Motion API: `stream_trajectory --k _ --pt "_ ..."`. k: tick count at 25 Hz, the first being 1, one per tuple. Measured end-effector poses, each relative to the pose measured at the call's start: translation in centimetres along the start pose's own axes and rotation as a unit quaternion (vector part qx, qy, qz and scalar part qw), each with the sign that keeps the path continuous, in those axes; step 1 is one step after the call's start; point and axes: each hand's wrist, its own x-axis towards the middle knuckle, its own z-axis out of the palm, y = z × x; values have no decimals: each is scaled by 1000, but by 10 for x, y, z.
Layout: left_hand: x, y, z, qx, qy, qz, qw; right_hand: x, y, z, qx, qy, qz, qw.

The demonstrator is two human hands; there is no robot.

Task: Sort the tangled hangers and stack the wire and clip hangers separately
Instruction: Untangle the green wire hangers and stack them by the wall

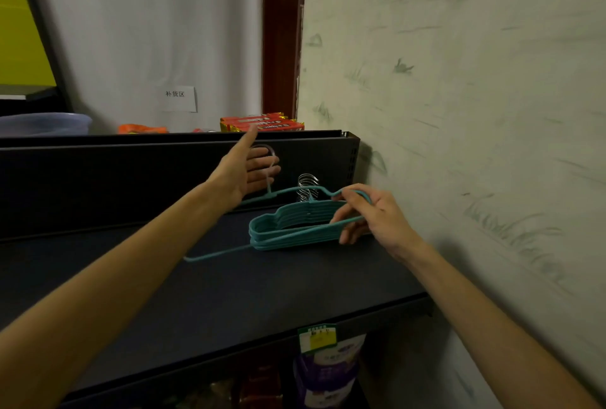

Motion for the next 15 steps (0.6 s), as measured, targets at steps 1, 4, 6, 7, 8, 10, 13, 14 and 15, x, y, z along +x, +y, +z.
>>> stream_trajectory --k 1,4,6,7,8,10,13,14,15 --pt "-3 5 -3 42 -15 -1 999 -3 0 -7 20 31 -2 999" --pt "-13 23 -25 224 -40 -10 974 -6 5 -27 55 125 -6 991" --pt "-18 25 -41 304 -39 4 952 -3 11 -35 90 180 6 980" --pt "-20 22 -46 290 -47 8 956 -2 14 -37 111 200 17 973" --pt "-21 15 -49 259 -59 14 964 -1 18 -38 127 212 31 969" --pt "-19 2 -46 189 -61 38 979 5 25 -37 133 216 58 965" --pt "-15 -3 -36 99 -10 74 992 18 33 -34 -34 238 51 969" --pt "-14 0 -32 92 -7 91 992 21 30 -32 -129 240 28 962" --pt "-15 4 -27 95 -13 113 989 24 24 -29 -214 218 -7 952"
